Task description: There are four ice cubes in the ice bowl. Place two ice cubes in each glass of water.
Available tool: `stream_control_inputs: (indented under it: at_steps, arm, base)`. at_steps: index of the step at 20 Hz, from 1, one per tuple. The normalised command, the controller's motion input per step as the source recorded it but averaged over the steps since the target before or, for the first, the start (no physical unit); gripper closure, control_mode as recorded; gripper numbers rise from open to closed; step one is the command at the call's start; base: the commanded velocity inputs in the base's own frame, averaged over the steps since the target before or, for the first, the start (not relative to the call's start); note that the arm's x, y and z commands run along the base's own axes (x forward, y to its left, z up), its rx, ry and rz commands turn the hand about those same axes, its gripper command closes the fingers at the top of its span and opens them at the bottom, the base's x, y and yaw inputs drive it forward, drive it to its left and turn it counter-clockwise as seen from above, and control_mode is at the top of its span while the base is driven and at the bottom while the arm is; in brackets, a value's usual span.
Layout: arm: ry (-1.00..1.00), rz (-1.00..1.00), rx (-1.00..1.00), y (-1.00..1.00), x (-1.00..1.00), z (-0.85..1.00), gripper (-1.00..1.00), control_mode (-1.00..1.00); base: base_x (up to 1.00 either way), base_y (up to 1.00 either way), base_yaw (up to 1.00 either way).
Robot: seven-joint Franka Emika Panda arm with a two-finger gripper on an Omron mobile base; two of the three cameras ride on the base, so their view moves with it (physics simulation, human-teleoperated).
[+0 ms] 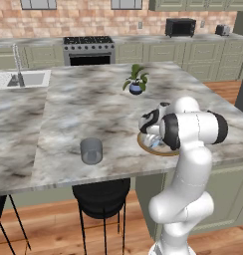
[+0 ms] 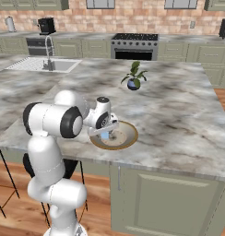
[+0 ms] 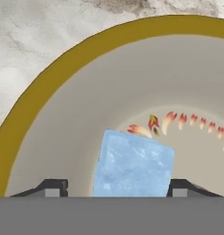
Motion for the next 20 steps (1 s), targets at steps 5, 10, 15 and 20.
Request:
stream_control_inputs:
  at_steps: [5, 10, 15, 20]
  arm:
    - [0.0, 0.05, 0.0, 0.0, 0.16, 0.0, 1.0, -1.0]
    - [0.0, 0.06, 0.0, 0.0, 0.06, 0.0, 1.0, -1.0]
    - [0.0, 0.05, 0.0, 0.0, -0.03, 0.02, 1.0, -1.0]
    - [0.0, 0.01, 0.02, -0.01, -0.24, 0.35, 1.0, -1.0]
  base:
    - [0.0, 0.0, 0.0]
    - [0.0, 0.0, 0.0]
    - [0.0, 0.0, 0.0]
    - [0.0, 0.0, 0.0]
